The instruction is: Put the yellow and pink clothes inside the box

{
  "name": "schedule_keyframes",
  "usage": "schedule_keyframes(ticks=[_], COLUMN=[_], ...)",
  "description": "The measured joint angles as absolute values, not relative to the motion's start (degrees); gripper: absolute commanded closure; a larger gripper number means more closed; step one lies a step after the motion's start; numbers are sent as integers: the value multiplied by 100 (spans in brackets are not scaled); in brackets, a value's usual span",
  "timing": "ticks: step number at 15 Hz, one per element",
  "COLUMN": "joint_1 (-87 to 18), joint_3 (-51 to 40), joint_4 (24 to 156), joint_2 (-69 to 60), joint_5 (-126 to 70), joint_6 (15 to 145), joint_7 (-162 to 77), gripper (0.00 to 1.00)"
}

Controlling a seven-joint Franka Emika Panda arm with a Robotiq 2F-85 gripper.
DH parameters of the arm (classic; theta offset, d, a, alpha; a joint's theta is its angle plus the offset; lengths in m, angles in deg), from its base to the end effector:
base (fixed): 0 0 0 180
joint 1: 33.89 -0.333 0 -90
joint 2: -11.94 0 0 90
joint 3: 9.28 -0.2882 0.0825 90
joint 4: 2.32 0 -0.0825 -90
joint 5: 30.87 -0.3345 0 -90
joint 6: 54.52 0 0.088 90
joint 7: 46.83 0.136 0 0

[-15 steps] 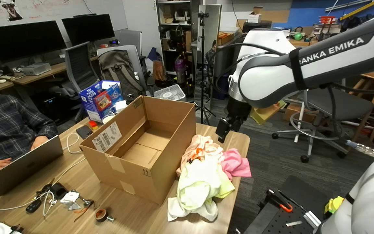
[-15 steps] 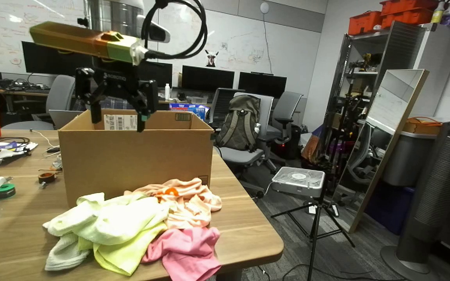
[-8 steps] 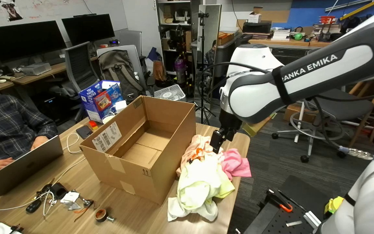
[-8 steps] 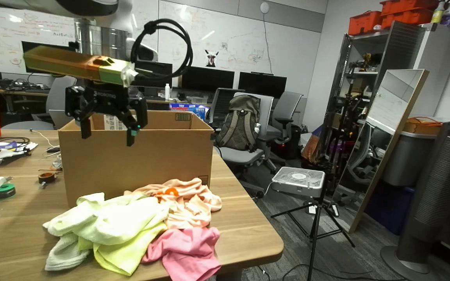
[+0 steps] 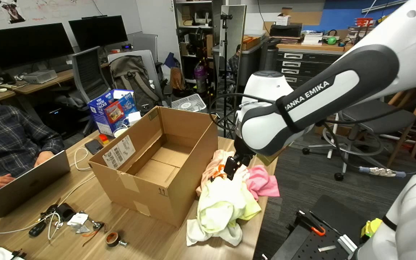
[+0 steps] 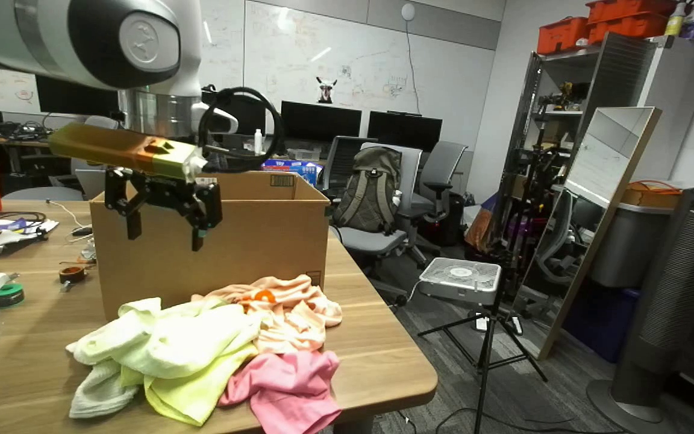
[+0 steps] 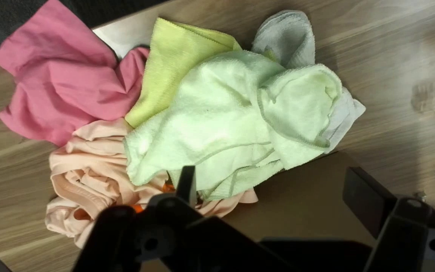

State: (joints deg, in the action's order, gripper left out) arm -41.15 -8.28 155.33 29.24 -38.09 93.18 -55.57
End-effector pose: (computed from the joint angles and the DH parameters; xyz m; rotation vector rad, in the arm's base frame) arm 0.3724 0.0411 0.3041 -3.0490 -0.2445 -0.1983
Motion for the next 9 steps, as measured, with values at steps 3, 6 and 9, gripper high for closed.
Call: schedule_keyframes(ticks=[3,6,9], joint_1=[-4114,-4114,-4114], joint_3=[-828,-828,-828], joint_4=[15544,15546,15548], joint_2=[2517,2167,1864], joint_5=[-3809,-3810,-3810], joint_6=[9802,10182,10449], joint_7=[-5560,-5569,-5601], gripper=[0,0,0])
